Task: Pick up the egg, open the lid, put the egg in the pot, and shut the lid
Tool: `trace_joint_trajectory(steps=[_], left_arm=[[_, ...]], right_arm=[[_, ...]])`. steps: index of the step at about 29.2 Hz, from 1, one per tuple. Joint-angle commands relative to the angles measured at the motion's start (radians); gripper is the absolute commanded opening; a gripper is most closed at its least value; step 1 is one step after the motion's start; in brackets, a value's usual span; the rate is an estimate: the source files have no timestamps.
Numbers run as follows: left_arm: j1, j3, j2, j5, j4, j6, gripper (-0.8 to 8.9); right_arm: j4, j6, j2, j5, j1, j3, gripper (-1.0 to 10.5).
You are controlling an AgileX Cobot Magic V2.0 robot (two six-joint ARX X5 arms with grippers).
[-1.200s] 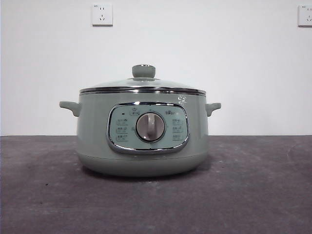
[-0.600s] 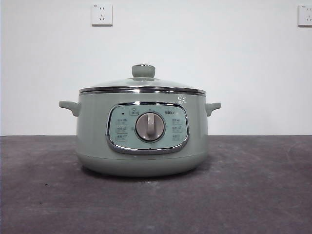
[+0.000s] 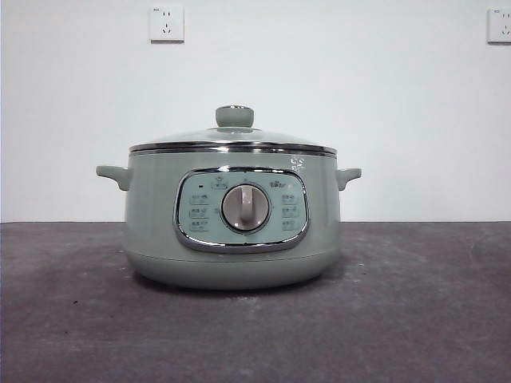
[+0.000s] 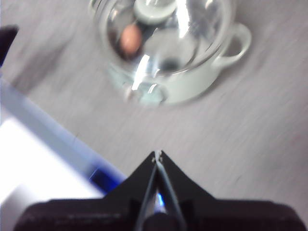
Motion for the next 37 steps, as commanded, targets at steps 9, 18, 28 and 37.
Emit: trace_joint_trajectory(steps=[9,18,28,37], left_arm=[[0.002,-0.014,-0.003,-0.004,0.002,-0.008,-0.04],[0.002,-0.014,-0.003,-0.004,0.002,-0.008,-0.04],[0.002,-0.014,-0.003,-0.004,0.002,-0.008,-0.04],[0.002,-0.014,-0.003,-0.004,0.002,-0.008,-0.03]], right_arm=[[0.794,0.003,-0.494,-0.151,-0.387,-0.625,0.0],[1.117,0.014,-0.772,-0.146,-0.417,-1.119,0.0],[1.174,0.04,-0.948,-0.142,-0.417,-1.419,0.0],[1.168,0.069,-1.04,-0.142,-0.417,-1.55,0.0]])
